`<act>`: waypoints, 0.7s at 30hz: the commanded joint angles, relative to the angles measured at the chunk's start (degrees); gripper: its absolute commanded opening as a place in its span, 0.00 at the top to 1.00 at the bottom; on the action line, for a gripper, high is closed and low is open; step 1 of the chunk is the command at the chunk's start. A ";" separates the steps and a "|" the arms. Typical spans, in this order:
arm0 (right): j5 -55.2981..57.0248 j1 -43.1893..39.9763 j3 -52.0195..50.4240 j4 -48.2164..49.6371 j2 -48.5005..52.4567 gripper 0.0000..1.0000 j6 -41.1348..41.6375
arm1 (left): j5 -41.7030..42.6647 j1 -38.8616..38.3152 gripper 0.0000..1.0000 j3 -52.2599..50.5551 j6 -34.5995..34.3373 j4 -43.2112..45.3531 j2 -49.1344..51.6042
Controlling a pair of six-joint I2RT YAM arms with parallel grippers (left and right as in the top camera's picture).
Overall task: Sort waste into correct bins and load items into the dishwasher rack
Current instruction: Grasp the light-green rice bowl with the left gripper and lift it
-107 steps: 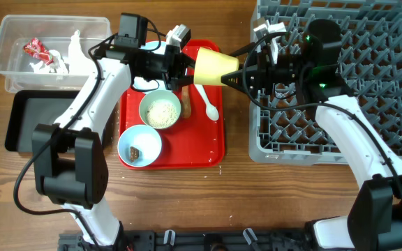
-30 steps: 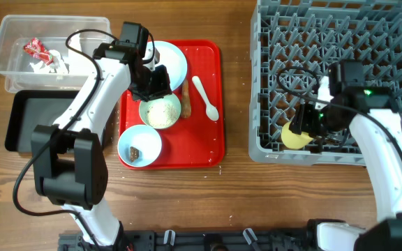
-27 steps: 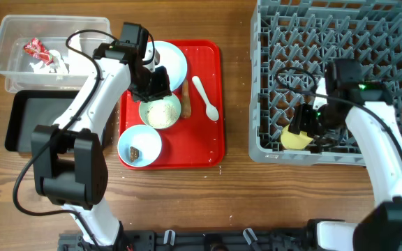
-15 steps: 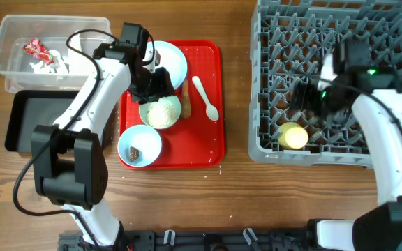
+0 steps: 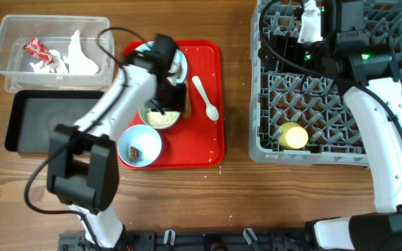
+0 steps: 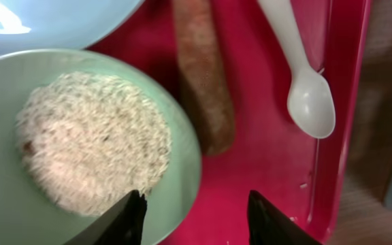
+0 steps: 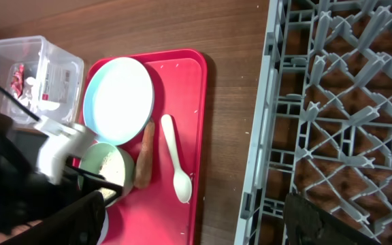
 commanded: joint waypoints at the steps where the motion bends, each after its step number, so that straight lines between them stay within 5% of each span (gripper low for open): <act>1: 1.14 0.02 0.68 0.26 0.66 0.15 0.72 | -7.17 -3.43 0.56 -4.96 3.65 4.59 -0.92; 6: 1.42 0.02 0.68 0.24 0.66 0.14 0.72 | -7.32 -4.33 0.64 -10.16 4.31 8.04 -0.92; 12: 1.42 0.02 0.68 0.24 0.66 0.14 0.72 | -7.34 -4.33 0.96 -10.84 4.28 9.46 -0.92; 21: 1.81 0.02 0.68 0.11 0.66 0.10 0.68 | -6.86 -4.28 0.96 -3.13 4.04 6.78 -1.16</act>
